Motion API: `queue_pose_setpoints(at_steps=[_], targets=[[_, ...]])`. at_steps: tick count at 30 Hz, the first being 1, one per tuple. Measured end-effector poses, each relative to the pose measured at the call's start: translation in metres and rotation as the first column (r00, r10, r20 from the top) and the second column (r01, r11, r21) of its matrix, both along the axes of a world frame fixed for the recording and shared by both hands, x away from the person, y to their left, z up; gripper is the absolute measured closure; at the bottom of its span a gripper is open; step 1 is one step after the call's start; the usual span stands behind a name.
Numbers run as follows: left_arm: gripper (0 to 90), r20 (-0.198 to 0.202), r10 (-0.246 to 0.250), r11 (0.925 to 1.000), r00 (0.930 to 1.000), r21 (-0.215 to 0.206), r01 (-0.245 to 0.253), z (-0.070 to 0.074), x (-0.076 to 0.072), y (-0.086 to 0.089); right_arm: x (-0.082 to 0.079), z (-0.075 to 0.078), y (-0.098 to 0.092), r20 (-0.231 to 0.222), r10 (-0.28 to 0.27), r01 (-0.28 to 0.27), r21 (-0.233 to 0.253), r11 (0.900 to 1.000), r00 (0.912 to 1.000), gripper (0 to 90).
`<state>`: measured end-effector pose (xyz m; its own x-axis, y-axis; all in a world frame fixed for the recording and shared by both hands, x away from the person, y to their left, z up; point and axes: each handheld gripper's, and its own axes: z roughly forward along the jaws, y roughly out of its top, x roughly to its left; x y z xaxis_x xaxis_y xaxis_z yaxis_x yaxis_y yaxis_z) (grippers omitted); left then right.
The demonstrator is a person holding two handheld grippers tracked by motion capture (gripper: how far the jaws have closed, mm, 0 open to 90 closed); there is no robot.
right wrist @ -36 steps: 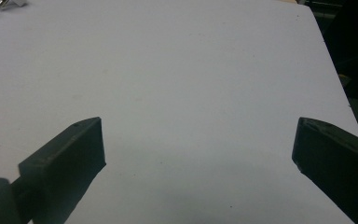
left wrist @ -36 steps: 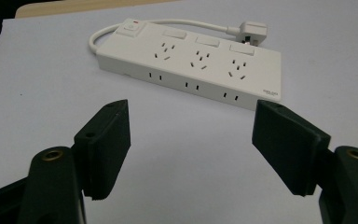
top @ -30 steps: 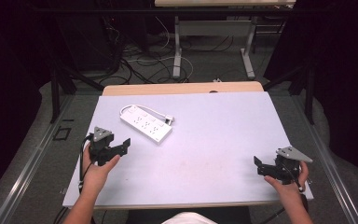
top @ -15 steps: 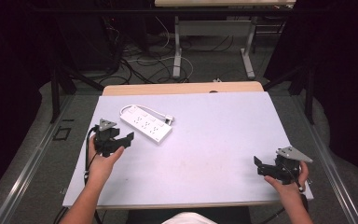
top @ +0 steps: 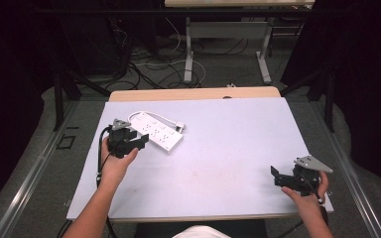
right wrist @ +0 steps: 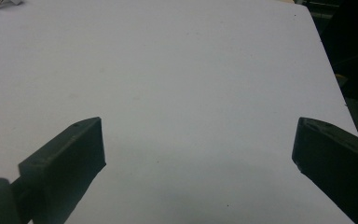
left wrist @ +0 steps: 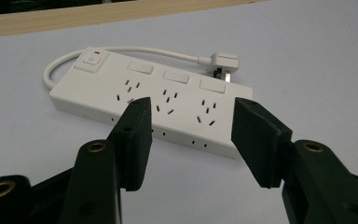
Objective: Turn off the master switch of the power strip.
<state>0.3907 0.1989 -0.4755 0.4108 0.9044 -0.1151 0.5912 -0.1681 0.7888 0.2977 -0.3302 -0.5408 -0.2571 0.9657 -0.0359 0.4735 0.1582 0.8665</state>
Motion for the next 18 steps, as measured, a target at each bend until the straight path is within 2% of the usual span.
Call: queue_pose_setpoints(at_steps=[4,5,6,8,10,11,13,18], targets=[[48.4,0.001,-0.008,0.9999,1.0000,0.006,0.008,-0.001,0.006,-0.002,0.000,0.000,0.001,0.001,-0.005,0.005,0.008,1.000,1.0000,1.8],[48.2,-0.004,-0.007,1.0000,1.0000,0.001,0.007,-0.001,0.007,-0.002,0.000,-0.001,0.001,0.000,-0.004,0.004,0.008,1.000,1.0000,1.8],[48.2,-0.014,-0.014,0.9998,0.9998,0.013,0.014,-0.001,0.009,-0.001,0.000,-0.001,0.001,0.000,-0.004,0.004,0.008,1.000,1.0000,1.8],[48.2,-0.007,0.004,1.0000,1.0000,-0.005,-0.004,-0.003,0.012,-0.003,0.000,-0.001,0.001,0.000,-0.002,0.002,0.004,1.000,1.0000,1.8],[48.3,-0.021,-0.003,1.0000,0.9998,0.005,0.003,-0.003,0.016,-0.004,0.000,-0.001,0.001,-0.001,-0.003,0.003,0.008,1.000,1.0000,1.8],[48.8,-0.014,0.000,0.9999,0.9999,0.014,0.001,-0.003,0.017,-0.004,0.000,-0.001,0.001,0.003,0.000,0.000,0.006,1.000,1.0000,1.8],[49.6,-0.025,-0.004,1.0000,0.9997,0.005,0.004,-0.002,0.021,-0.006,0.001,-0.001,0.001,0.005,-0.003,0.003,0.011,1.000,1.0000,1.8],[51.2,-0.021,-0.006,0.9999,0.9998,-0.008,0.006,0.002,0.027,-0.011,0.000,0.000,0.001,-0.001,-0.004,0.004,0.007,1.000,1.0000,1.8]])
